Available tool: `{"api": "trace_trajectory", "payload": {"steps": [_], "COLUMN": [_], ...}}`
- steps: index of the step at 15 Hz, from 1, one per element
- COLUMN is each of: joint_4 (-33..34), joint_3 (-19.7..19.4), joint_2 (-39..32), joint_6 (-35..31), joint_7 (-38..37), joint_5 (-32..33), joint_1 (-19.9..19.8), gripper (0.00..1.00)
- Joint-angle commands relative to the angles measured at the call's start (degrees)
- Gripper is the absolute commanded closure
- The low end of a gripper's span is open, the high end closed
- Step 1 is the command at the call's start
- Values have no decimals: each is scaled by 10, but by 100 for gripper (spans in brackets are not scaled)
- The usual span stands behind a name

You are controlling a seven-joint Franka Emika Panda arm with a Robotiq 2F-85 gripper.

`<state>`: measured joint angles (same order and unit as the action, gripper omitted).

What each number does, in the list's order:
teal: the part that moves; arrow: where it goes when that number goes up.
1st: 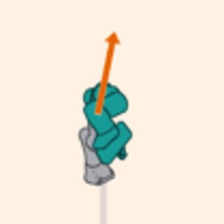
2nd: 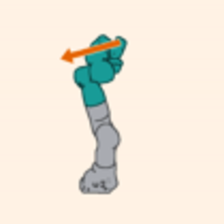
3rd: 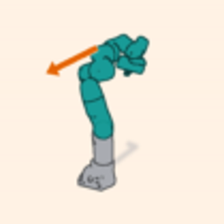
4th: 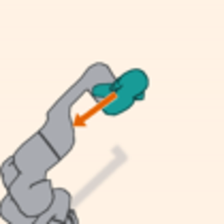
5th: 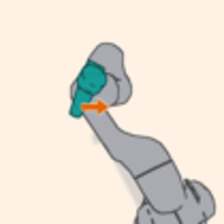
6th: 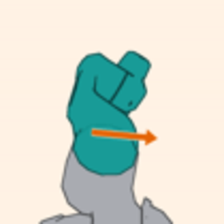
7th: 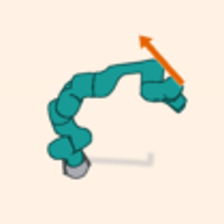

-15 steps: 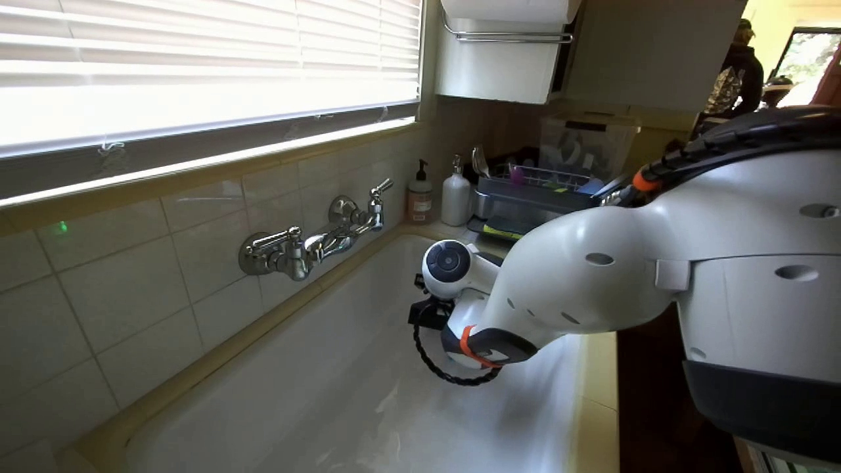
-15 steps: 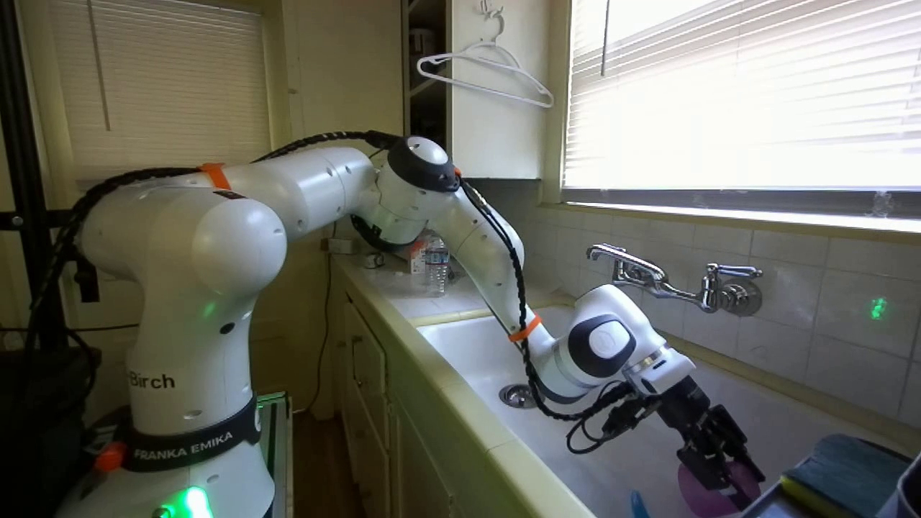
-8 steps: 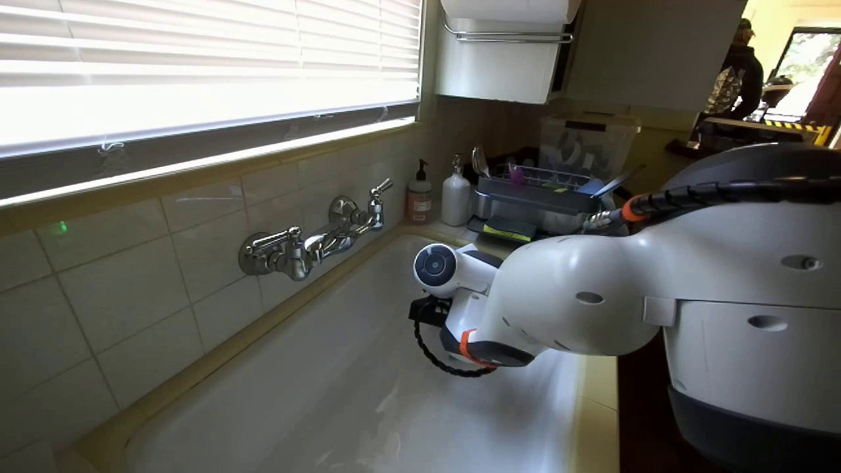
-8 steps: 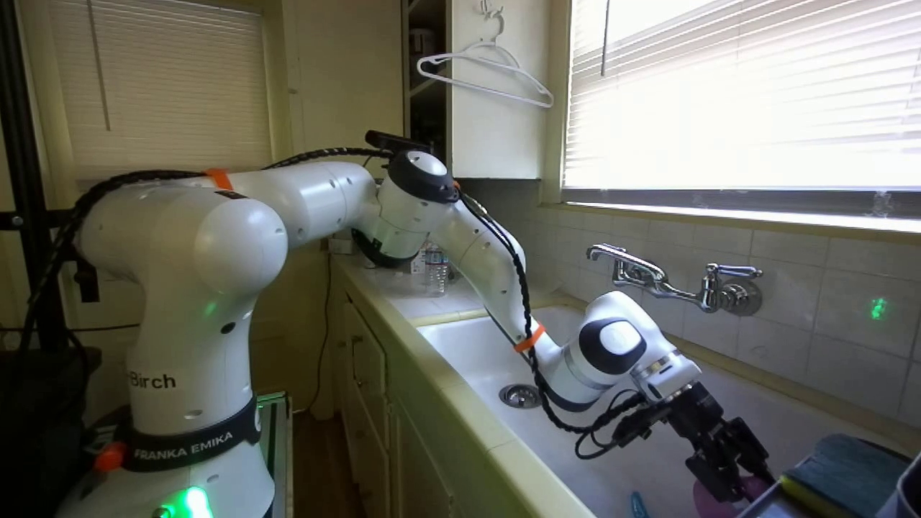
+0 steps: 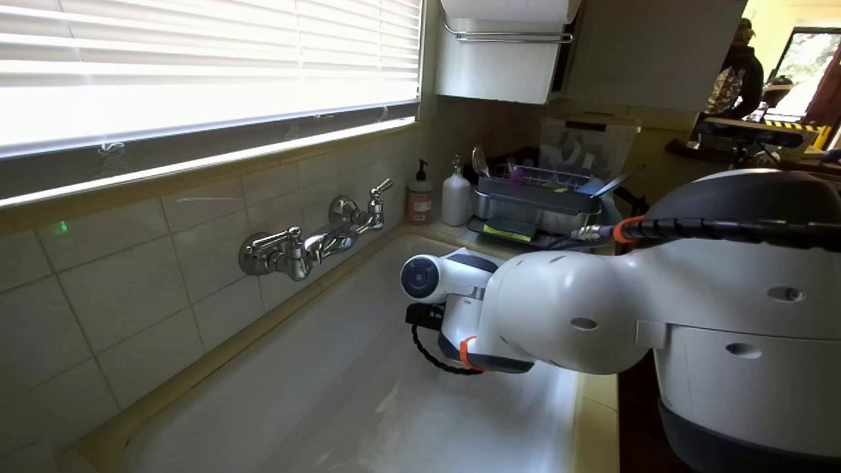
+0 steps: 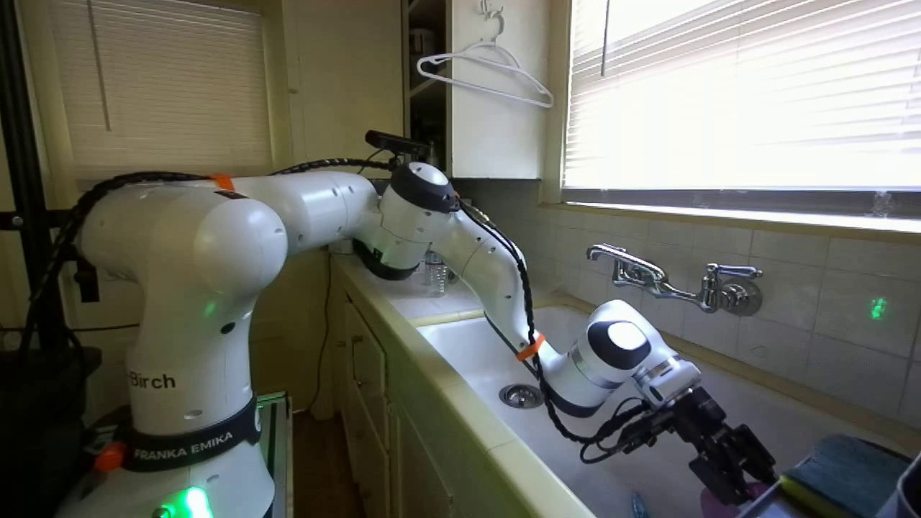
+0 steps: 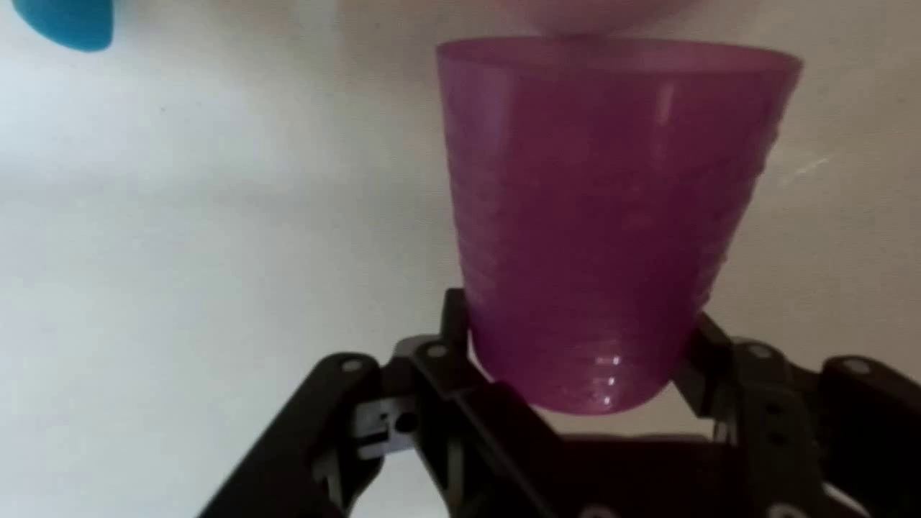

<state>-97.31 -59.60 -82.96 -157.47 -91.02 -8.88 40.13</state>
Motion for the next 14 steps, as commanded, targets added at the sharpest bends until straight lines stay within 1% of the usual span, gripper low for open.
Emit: {"api": "trace_trajectory", "payload": {"steps": [1,4,6,7,8,9,10,11,14], "joint_4": [39,52,40,42,46,47,48,49,52], "joint_3": [-16,-18,-12,-14,-16,-16,-17,-17,-16], "joint_2": [-37,-45,-21,-24,-30,-30,-30,-30,-30], "joint_6": [32,44,43,45,46,48,50,52,56], "joint_7": [-54,-74,-100,-103,-108,-113,-118,-123,-128], "joint_5": [38,58,106,110,111,117,123,128,131], "joint_1": [-5,-7,-7,-6,-5,-5,-5,-5,-6], "gripper": [60,60,60,60,27,9,3,0,0]}}
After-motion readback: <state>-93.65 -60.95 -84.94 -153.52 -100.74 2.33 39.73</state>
